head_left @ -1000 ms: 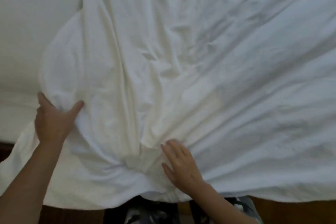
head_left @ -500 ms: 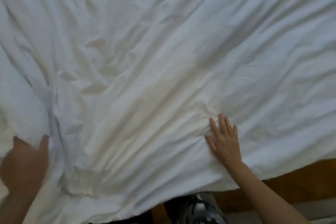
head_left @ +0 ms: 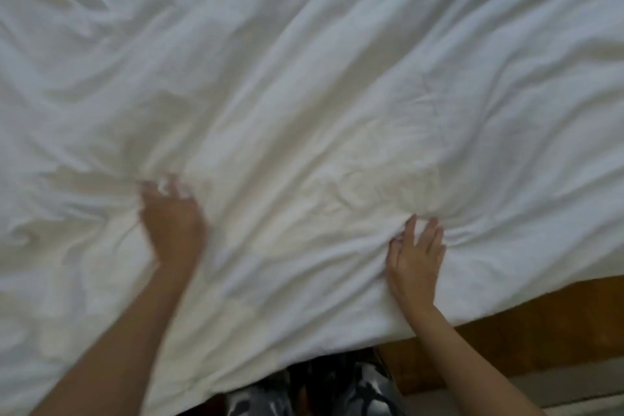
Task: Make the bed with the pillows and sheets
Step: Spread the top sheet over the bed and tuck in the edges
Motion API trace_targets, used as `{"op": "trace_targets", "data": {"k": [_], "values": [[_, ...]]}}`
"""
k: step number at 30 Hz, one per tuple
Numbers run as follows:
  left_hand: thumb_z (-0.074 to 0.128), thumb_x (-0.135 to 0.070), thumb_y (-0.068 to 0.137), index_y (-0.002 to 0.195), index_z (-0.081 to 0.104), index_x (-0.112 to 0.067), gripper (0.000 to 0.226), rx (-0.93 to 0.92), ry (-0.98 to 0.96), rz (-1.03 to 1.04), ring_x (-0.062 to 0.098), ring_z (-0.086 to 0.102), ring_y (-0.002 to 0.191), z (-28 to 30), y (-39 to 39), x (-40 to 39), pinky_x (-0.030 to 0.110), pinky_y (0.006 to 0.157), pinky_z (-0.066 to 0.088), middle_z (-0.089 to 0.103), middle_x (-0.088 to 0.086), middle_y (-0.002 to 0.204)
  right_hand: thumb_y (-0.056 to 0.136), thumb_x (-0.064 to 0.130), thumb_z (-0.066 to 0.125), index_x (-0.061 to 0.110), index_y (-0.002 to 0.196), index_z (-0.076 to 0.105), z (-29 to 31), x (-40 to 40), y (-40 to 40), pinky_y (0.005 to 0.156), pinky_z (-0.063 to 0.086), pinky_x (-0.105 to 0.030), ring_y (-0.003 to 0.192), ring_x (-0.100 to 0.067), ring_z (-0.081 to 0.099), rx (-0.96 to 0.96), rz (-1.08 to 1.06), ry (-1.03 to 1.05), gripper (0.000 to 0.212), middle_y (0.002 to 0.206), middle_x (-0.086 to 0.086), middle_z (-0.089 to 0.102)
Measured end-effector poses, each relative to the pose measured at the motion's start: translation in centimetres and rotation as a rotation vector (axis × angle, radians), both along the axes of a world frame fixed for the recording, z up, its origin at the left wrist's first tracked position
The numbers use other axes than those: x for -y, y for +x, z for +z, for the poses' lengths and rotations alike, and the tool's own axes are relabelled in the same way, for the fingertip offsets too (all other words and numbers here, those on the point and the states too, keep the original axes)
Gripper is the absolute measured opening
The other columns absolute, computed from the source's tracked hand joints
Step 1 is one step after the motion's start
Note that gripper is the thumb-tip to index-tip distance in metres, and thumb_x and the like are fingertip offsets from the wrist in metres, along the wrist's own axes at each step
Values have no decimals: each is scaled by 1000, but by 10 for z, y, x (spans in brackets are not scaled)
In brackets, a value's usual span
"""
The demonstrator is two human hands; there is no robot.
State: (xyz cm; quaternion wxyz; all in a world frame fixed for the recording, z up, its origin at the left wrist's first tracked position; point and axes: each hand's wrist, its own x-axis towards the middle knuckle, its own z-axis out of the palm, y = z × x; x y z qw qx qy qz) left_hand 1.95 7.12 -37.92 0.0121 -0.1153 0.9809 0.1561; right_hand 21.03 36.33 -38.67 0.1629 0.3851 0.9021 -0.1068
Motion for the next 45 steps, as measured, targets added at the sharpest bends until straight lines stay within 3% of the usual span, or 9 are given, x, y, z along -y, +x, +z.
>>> {"op": "trace_targets", "data": {"k": [4, 9, 13, 20, 27, 31, 34, 39, 45], "values": [[36, -39, 92, 144, 38, -1, 65, 232, -12, -423, 45, 30, 139, -15, 47, -73, 59, 113, 16, 30, 33, 149, 95, 49, 30, 16, 152, 24, -14, 12, 6, 111, 20, -58, 142, -42, 18, 6, 158, -13, 66, 156, -23, 17], [39, -40, 96, 147, 37, -6, 61, 200, -52, -1038, 37, 19, 146, -30, 122, -33, 53, 118, 13, 20, 26, 156, 97, 51, 27, 16, 153, 18, -15, 6, 23, 111, 18, -59, 145, -38, 13, 44, 132, 37, 66, 158, -20, 13], [33, -44, 101, 152, 26, -15, 59, 201, -87, -1294, 31, 17, 147, -28, 144, 38, 46, 118, 13, 19, 18, 158, 100, 46, 28, 13, 153, 12, -6, 31, 15, 116, 14, -56, 146, -36, 8, 15, -52, -22, 65, 158, -22, 9], [37, -38, 101, 148, 33, -11, 55, -33, -221, -779, 39, 23, 143, 2, 20, 138, 51, 116, 18, 27, 27, 153, 97, 43, 28, 7, 152, 18, -2, 77, -89, 115, 13, -52, 144, -39, 16, -331, 185, 20, 66, 156, -24, 15], [35, -41, 97, 147, 37, -7, 61, 24, -411, -491, 41, 31, 139, -8, -37, 306, 49, 116, 17, 31, 22, 153, 95, 38, 11, 3, 151, 20, -42, 256, -200, 114, 15, -58, 144, -44, 13, -266, 289, 2, 66, 156, -27, 12], [33, -40, 96, 147, 31, 1, 65, 97, -447, -326, 39, 33, 136, -13, -16, 407, 33, 118, 8, 32, 22, 153, 92, 51, 35, 17, 150, 29, -48, 414, -176, 117, 6, -55, 145, -42, 10, -392, 841, -211, 67, 157, -20, 16], [32, -36, 100, 147, 28, 2, 60, 48, -493, -333, 41, 32, 136, -19, -8, 419, 33, 118, 0, 31, 24, 153, 92, 54, 40, 23, 151, 27, -38, 494, -141, 117, 2, -52, 148, -32, -3, -255, 1140, -405, 67, 161, -14, 6], [26, -30, 100, 148, 25, 5, 60, 109, -475, -238, 39, 23, 142, -19, 1, 404, 47, 118, 5, 25, 25, 155, 94, 55, 38, 26, 153, 17, -29, 492, -147, 116, -14, -41, 147, -25, -12, -66, 1366, -424, 68, 161, -8, -5], [28, -44, 101, 147, 22, 8, 70, 256, -231, 185, 42, 17, 144, -28, 12, 335, 63, 111, 14, 17, 29, 156, 96, 48, 34, 21, 151, 26, -28, 424, -159, 117, -4, -40, 148, -25, 10, -115, 1379, -281, 62, 160, -6, 14]]}}
